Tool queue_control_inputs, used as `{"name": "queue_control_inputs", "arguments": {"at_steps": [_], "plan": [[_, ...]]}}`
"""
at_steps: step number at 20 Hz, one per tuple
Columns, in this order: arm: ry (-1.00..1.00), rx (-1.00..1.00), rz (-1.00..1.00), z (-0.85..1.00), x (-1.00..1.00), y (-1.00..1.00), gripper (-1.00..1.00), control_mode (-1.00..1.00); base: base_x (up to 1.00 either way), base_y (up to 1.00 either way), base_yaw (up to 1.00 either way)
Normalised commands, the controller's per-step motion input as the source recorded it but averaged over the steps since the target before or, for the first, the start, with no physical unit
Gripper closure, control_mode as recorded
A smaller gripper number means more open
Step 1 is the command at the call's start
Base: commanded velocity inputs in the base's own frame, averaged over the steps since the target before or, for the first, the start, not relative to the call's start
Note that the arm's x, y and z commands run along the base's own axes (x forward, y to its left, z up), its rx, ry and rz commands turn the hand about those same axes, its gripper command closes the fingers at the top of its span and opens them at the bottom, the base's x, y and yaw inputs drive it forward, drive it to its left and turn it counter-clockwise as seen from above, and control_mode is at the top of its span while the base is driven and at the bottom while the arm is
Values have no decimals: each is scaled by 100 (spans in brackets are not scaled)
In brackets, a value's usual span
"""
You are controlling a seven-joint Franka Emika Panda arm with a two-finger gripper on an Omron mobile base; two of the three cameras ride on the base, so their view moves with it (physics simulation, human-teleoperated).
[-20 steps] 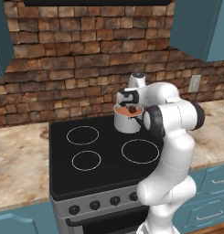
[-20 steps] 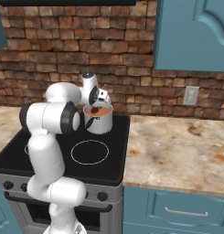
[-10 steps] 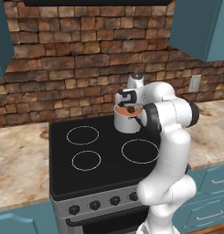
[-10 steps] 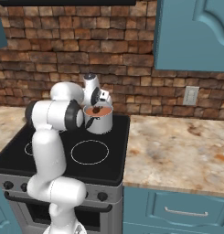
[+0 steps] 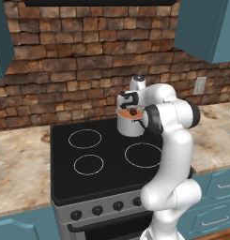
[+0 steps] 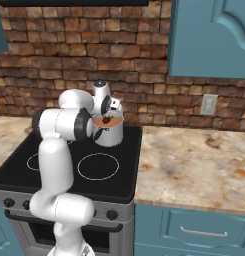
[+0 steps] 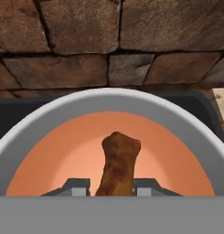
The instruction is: Retrieve the chicken drumstick from the fridge and place it on the saucepan with marinade on the stove.
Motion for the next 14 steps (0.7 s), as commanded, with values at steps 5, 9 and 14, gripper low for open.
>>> {"name": "queue_control_inputs", "arguments": {"at_steps": [5,9,14], "plan": [[0,0,0,-1,9,0,-100,-100,0,0,0],[0,0,0,0,5,0,-100,-100,0,0,0],[-3,0,0,4,-81,0,-100,-100,0,0,0]]}}
